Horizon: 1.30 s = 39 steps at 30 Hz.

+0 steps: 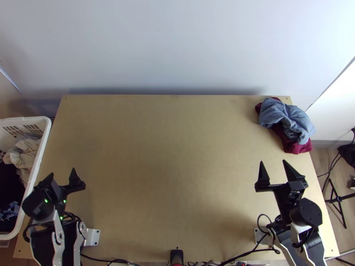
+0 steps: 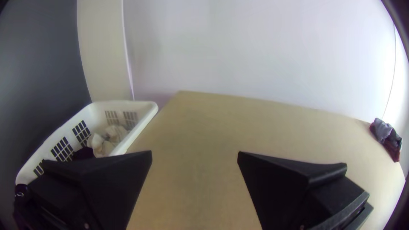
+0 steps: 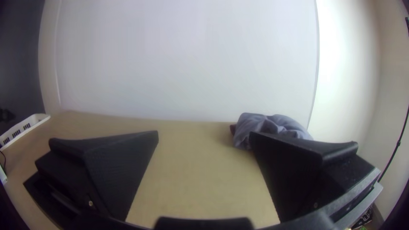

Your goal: Fold the t-shirt

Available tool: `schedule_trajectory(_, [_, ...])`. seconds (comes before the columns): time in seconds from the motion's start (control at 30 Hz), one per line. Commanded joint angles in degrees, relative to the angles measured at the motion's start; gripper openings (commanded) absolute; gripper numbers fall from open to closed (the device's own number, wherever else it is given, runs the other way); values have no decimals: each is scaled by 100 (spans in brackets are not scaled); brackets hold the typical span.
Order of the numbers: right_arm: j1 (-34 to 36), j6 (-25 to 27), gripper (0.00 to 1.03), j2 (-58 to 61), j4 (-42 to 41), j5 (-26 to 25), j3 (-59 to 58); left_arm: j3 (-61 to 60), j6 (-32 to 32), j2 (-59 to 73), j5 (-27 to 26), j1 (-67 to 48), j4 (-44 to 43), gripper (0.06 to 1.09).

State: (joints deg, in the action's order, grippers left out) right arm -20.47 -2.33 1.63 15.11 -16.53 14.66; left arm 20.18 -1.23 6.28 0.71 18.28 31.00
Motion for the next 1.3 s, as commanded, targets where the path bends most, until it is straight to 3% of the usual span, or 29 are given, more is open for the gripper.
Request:
schedule_trajectory(0.0, [113,-40,99,874,-369,-43,477,1093,194,1455,17,158,-147,103])
schedule_trajectory(0.13, [157,-251,99,2149,44,-43,1303,2104,361,2615,17,483,2,103])
schedule_trajectory(0.27, [157,-796,99,3318,870,-43,2173,3422,422,3960,8,861,1083,103])
schedule_trajectory(0.5, [157,-1006,99,5576,2628,1,3773,5391,405,5999,-1,1125,2762,104])
schedule_trajectory(0.57, [140,-1024,99,5682,2628,1,3966,5549,466,6130,-1,1248,2744,104])
schedule_trajectory(0.67, [131,-1042,99,5374,1670,-8,3852,5698,633,6289,-45,1459,2525,104])
schedule_trajectory(0.93, [430,-1121,99,5462,1784,1,4353,6111,554,7299,-71,2724,2278,104])
schedule_trajectory(1.03, [509,-1279,99,5348,1679,1,4397,6349,-474,7616,-89,2988,2322,104])
schedule_trajectory(1.27, [553,-1077,99,5462,1538,-16,4353,6516,-624,8626,-80,3454,1988,104])
